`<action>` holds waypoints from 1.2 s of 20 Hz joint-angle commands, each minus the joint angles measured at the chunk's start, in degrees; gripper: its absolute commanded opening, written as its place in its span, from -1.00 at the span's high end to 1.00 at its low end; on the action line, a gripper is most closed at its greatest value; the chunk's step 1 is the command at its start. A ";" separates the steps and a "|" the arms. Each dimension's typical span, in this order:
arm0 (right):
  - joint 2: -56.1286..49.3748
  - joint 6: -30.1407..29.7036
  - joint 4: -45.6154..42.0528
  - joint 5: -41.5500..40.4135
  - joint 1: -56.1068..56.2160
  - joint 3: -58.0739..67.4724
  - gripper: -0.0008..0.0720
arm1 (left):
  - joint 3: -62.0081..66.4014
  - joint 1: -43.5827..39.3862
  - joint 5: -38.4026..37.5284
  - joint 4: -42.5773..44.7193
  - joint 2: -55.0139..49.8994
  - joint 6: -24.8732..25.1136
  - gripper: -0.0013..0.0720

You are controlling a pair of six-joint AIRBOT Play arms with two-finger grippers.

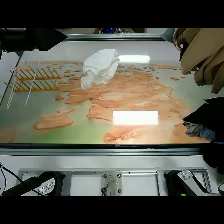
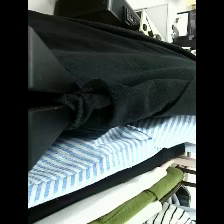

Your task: Fold the clothes and pants, and hang the long-sleeved shirts on hangers.

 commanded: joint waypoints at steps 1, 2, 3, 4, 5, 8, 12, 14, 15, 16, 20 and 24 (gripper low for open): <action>0.20 -2.36 3.37 -1.90 0.37 -0.02 0.92 | 0.02 -0.04 0.00 -0.02 -0.04 0.11 0.92; 0.28 -2.51 3.41 -2.38 1.05 0.00 0.92 | 0.02 -0.02 0.00 -0.02 -0.04 0.11 0.92; 0.31 -3.65 3.43 -2.64 2.01 0.00 0.92 | 0.02 -0.02 0.02 -0.02 -0.04 0.11 0.92; 0.31 -5.18 3.43 -2.78 3.43 0.00 0.92 | 0.02 -0.02 0.00 -0.02 -0.04 0.11 0.92; 0.20 -6.75 3.41 -2.80 4.85 -0.02 0.92 | 0.02 -0.02 -0.02 -0.02 -0.04 0.11 0.92; -0.28 -10.62 2.01 -2.69 8.15 -0.02 0.92 | 0.02 -0.02 -0.04 0.00 -0.04 0.11 0.92; -1.36 -6.12 -1.81 -0.92 8.15 -0.02 0.92 | 0.02 -0.02 -0.31 0.04 -0.04 0.11 0.92; -1.49 -6.12 -1.84 -1.99 8.15 -0.02 0.92 | 0.00 -0.02 -0.52 0.07 -0.04 0.11 0.92; -1.51 -6.08 -1.86 -2.64 8.15 -0.02 0.92 | 0.02 -0.02 -0.70 0.07 -0.04 0.11 0.92; -1.62 -5.16 -2.62 -2.49 8.15 -0.02 0.92 | 0.00 -0.02 -0.70 0.07 -0.04 0.11 0.92; -2.60 1.22 -5.68 3.10 6.97 -0.04 0.92 | 0.00 -0.02 -0.70 0.07 -0.04 0.11 0.92; -2.47 3.32 -5.73 3.50 5.16 -0.07 0.92 | 0.00 -0.02 -0.70 0.09 -0.04 0.13 0.92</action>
